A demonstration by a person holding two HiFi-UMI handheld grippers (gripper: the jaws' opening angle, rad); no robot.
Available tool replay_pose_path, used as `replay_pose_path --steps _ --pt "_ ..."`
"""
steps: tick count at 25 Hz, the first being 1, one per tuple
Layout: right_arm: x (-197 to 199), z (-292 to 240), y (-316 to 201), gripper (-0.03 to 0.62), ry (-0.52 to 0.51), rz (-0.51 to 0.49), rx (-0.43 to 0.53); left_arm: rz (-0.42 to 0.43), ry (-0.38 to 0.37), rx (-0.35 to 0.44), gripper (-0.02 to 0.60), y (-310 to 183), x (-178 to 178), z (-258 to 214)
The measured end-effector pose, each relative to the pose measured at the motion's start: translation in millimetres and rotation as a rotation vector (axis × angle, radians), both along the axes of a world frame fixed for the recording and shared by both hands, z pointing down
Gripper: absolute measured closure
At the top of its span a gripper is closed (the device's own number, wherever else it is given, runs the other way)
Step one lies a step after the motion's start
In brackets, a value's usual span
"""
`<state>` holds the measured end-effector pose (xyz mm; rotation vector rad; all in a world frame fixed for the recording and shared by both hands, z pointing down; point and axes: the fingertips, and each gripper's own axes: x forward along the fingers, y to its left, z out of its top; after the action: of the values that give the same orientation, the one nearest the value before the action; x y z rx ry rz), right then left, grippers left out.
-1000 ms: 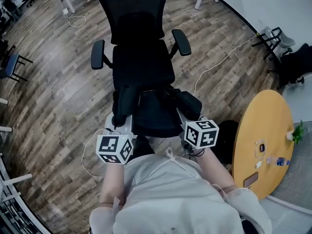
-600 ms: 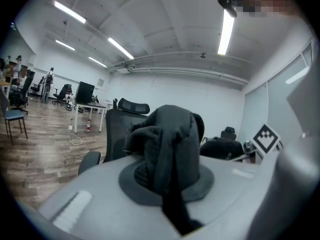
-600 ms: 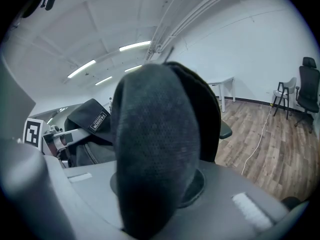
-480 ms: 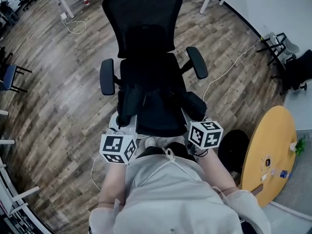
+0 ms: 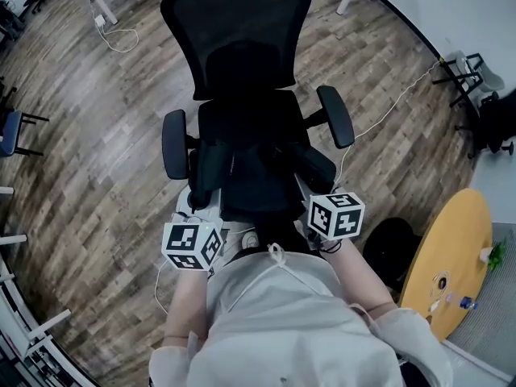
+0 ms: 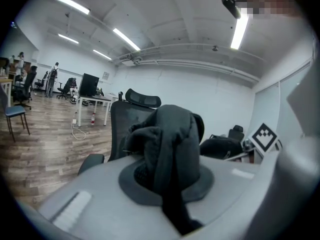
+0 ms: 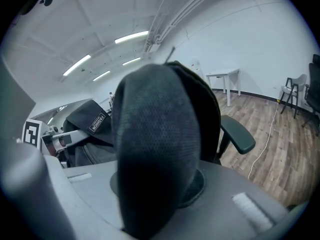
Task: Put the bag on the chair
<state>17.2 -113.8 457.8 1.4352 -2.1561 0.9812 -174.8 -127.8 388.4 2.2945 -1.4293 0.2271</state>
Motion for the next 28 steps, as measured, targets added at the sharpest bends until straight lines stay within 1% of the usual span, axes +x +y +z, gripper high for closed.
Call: replay_pose_path --steps 8,13,20,28 --pt "5 21 -111 0.571 0.003 -0.074 -0.030 -0.062 -0.036 -0.041 0.555 -99 5 25" --pt "12 42 -177 0.571 0.005 -0.104 -0.053 -0.086 -0.059 -0.083 0.555 -159 11 52" --pt "16 102 -247 0.571 0.018 -0.128 -0.106 -0.093 -0.100 -0.181 0.554 -229 13 123" --pt "10 182 -288 0.571 0.045 -0.124 -0.188 -0.080 -0.142 -0.309 0.554 -272 5 213"
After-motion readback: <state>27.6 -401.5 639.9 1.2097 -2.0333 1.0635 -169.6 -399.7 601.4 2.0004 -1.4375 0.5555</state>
